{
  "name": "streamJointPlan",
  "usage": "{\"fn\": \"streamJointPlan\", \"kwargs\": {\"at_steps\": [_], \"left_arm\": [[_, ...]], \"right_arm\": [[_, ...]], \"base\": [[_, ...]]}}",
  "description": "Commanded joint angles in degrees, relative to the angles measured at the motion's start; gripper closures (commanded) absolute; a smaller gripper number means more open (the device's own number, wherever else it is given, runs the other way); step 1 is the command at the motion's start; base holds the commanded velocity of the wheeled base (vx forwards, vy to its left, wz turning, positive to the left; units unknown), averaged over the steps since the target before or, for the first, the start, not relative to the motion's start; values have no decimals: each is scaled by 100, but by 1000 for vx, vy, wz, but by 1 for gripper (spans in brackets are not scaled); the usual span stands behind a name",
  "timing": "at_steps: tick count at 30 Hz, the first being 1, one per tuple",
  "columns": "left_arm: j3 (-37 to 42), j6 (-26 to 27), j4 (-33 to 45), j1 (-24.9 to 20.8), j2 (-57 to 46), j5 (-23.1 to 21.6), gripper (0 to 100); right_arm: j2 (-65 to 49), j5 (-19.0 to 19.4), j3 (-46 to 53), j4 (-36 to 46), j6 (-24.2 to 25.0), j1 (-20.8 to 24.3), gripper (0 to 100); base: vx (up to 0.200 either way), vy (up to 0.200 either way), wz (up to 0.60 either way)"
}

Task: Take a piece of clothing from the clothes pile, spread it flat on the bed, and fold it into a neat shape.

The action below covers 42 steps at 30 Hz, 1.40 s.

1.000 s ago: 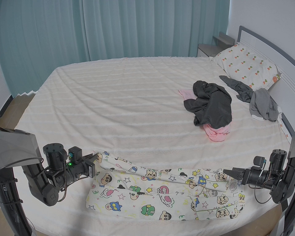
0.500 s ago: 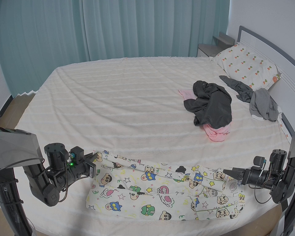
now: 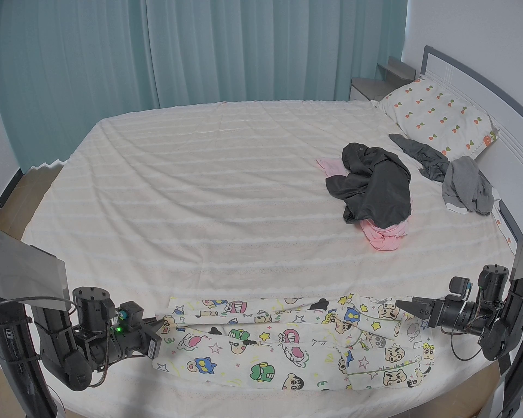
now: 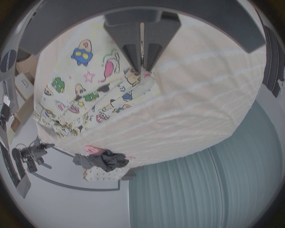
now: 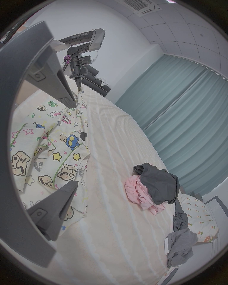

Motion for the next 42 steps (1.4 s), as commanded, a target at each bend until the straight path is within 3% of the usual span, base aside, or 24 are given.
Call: {"fn": "streamJointPlan", "kwargs": {"at_steps": [1,10,11,19,22,24,27,29,32,33,36,41,42], "left_arm": [[269,144,1,5,286,3,100],[67,294,-78,-13,849,91,100],[67,276,-113,-13,858,118,0],[357,-49,-430,172,743,83,0],[419,-1209,-447,198,40,-278,0],[410,-1702,-447,295,-206,-559,0],[366,-2000,-447,436,-329,-779,0],[155,-2695,-447,436,-364,-946,0],[-311,-3732,-421,216,-302,-875,0],[-416,-3846,-386,172,-250,-805,0],[-733,-3890,98,-57,146,-339,0],[-865,-3925,221,-426,533,-111,0],[-909,-3811,282,-637,752,170,0]], "right_arm": [[8,3,11,-76,1,1,0],[-1,29,81,-85,1,10,0],[-1,29,81,-85,1,19,0],[69,47,81,-76,19,45,0],[113,47,64,-76,28,45,0],[113,47,64,-76,28,45,0],[122,47,72,-76,28,45,0],[122,47,72,-76,19,54,0],[131,47,81,-76,10,71,0],[139,47,81,-76,10,89,0],[148,38,90,-76,1,115,0],[157,38,81,-76,1,115,0],[166,38,90,-76,1,115,0]], "base": [[0,0,0],[0,0,0],[0,0,0],[0,0,0],[0,0,0],[0,0,0],[0,0,0],[0,0,0],[0,0,0],[0,0,0],[0,0,0],[0,0,0],[0,0,0]]}}
